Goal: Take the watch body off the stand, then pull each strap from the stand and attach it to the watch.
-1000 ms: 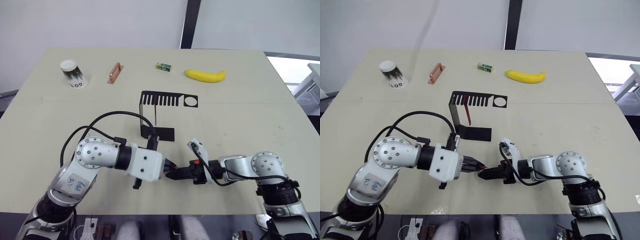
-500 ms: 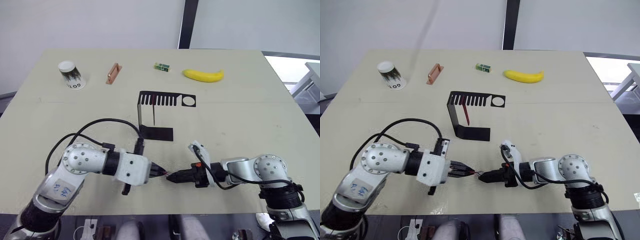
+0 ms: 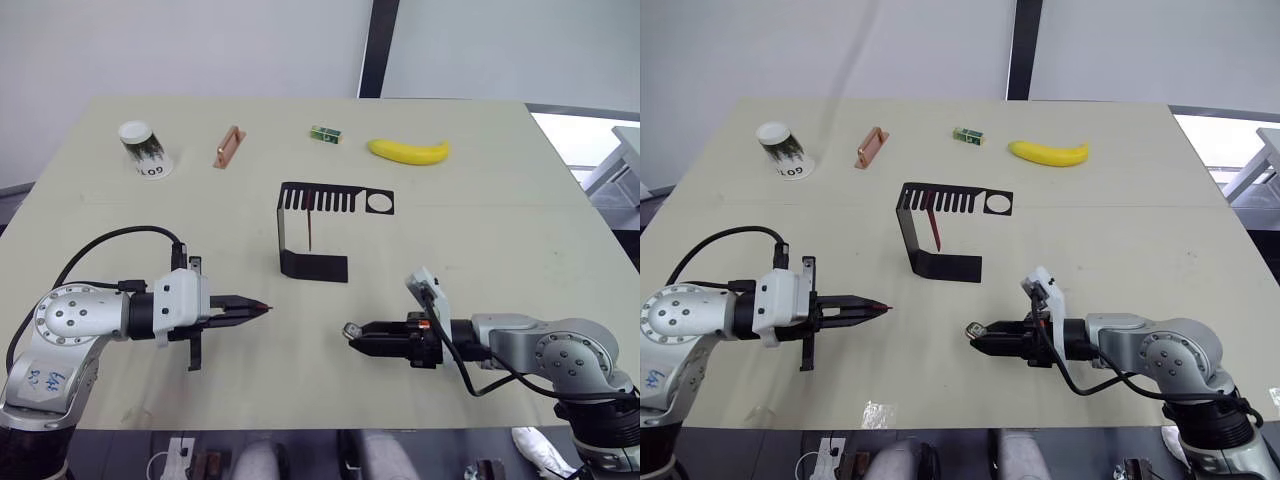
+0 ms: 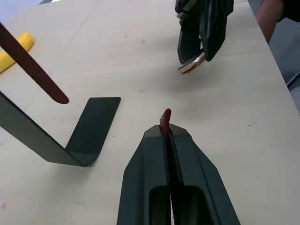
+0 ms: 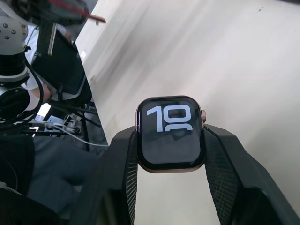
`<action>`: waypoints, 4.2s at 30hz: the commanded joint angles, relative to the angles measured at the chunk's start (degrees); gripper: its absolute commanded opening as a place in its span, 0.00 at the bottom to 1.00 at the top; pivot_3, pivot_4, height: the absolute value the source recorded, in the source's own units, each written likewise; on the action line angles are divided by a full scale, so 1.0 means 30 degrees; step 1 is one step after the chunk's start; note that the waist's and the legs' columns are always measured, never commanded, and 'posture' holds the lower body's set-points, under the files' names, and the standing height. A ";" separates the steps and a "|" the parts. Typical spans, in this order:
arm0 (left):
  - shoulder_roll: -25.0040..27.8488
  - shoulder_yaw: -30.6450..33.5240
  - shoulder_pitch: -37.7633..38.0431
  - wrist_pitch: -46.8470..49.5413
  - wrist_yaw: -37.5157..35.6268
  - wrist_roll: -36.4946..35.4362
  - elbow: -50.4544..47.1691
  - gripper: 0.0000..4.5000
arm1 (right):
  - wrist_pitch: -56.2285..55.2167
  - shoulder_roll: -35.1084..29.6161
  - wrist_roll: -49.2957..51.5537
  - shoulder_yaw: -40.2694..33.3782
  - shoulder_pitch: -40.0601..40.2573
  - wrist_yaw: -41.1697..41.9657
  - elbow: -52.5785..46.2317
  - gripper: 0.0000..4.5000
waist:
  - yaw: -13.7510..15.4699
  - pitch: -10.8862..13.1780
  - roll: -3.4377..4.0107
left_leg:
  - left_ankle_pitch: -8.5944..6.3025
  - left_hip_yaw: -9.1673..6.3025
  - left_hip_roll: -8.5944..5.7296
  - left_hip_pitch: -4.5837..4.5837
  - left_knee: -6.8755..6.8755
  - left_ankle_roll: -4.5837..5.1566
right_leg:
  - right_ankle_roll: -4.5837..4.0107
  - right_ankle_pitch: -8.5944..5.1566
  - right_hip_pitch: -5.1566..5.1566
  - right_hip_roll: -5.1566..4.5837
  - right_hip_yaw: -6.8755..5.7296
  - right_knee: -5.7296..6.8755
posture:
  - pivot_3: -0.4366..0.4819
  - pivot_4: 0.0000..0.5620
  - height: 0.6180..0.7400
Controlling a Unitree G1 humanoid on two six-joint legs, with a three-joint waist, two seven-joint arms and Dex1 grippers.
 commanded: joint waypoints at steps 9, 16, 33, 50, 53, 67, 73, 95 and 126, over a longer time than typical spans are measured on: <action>0.0038 -0.2025 -0.0984 0.0406 0.1290 -0.0265 -0.2964 0.00 | 0.0759 0.1332 0.0234 -0.0031 -0.0535 -0.0045 0.0524 0.33 | 0.0129 0.0001 0.0002 | -0.0003 0.0001 -0.0005 -0.0002 0.0008 0.0006 | 0.0000 0.0000 0.0002 -0.0003 0.0003 0.0000 | 0.48 0.27 0.98; -0.0223 -0.4999 -0.3257 -0.0112 0.2348 0.2330 -0.2792 0.00 | 0.2332 0.2521 0.1273 -0.0327 -0.1300 -0.1028 0.1243 0.33 | 0.0073 0.0001 0.0002 | -0.0003 0.0010 -0.0005 0.0000 0.0005 0.0005 | -0.0001 0.0000 0.0002 0.0010 0.0008 0.0001 | 0.48 0.27 0.98; -0.0801 -0.6907 -0.4187 -0.2430 0.2636 0.5369 -0.0816 0.00 | 0.4142 0.3355 0.3118 -0.1224 -0.1803 -0.2837 0.2003 0.33 | 0.0120 0.0001 0.0002 | -0.0003 0.0015 -0.0005 -0.0002 0.0013 0.0006 | 0.0000 0.0000 -0.0001 0.0007 0.0009 0.0008 | 0.48 0.27 0.98; -0.1154 -0.7231 -0.4095 -0.2480 0.2816 0.5637 -0.0771 0.00 | 0.4269 0.3388 0.3748 -0.1122 -0.1836 -0.3462 0.2139 0.33 | 0.0116 0.0001 0.0003 | -0.0003 0.0015 -0.0005 -0.0001 0.0014 0.0006 | 0.0001 0.0000 -0.0001 0.0007 0.0009 0.0011 | 0.48 0.27 0.98; -0.1304 -0.7391 -0.4133 -0.2422 0.2880 0.5727 -0.0822 0.00 | 0.4273 0.3392 0.3785 -0.1099 -0.1806 -0.3510 0.2113 0.33 | 0.0118 0.0001 0.0003 | -0.0003 0.0014 -0.0005 -0.0001 0.0014 0.0006 | 0.0001 0.0000 -0.0002 0.0007 0.0009 0.0011 | 0.48 0.27 0.98; -0.1572 -0.7839 -0.4209 -0.2777 0.2830 0.6442 -0.0537 0.00 | 0.4376 0.3445 0.3997 -0.1046 -0.1889 -0.3684 0.2106 0.33 | 0.0118 0.0001 0.0003 | -0.0003 0.0014 -0.0005 -0.0001 0.0014 0.0006 | 0.0001 0.0000 -0.0001 0.0006 0.0009 0.0012 | 0.48 0.27 0.98; -0.1781 -0.8286 -0.4669 -0.2613 0.2791 0.6772 -0.0558 0.00 | 0.4776 0.3505 0.4246 -0.0966 -0.1992 -0.3942 0.2162 0.33 | 0.0121 0.0001 0.0003 | -0.0003 0.0015 -0.0005 -0.0001 0.0014 0.0006 | 0.0001 0.0000 -0.0001 0.0006 0.0009 0.0012 | 0.48 0.27 0.98; -0.3009 -0.9929 -0.6763 -0.1296 0.2493 0.8450 -0.0446 0.00 | 0.5378 0.3636 0.6431 -0.0778 -0.2314 -0.6121 0.2273 0.33 | 0.0131 0.0000 0.0002 | -0.0003 0.0016 -0.0005 -0.0003 0.0023 0.0006 | 0.0002 0.0001 -0.0002 0.0008 0.0011 0.0018 | 0.48 0.27 0.98; -0.4157 -0.9621 -0.6468 -0.1458 0.2663 0.8855 0.0022 0.00 | 0.4893 0.2760 0.8538 0.0327 -0.2122 -0.6636 0.2117 0.33 | 0.0126 0.0001 0.0002 | -0.0003 0.0013 -0.0002 -0.0005 0.0028 0.0007 | 0.0003 0.0001 -0.0002 0.0005 0.0009 0.0021 | 0.48 0.27 0.98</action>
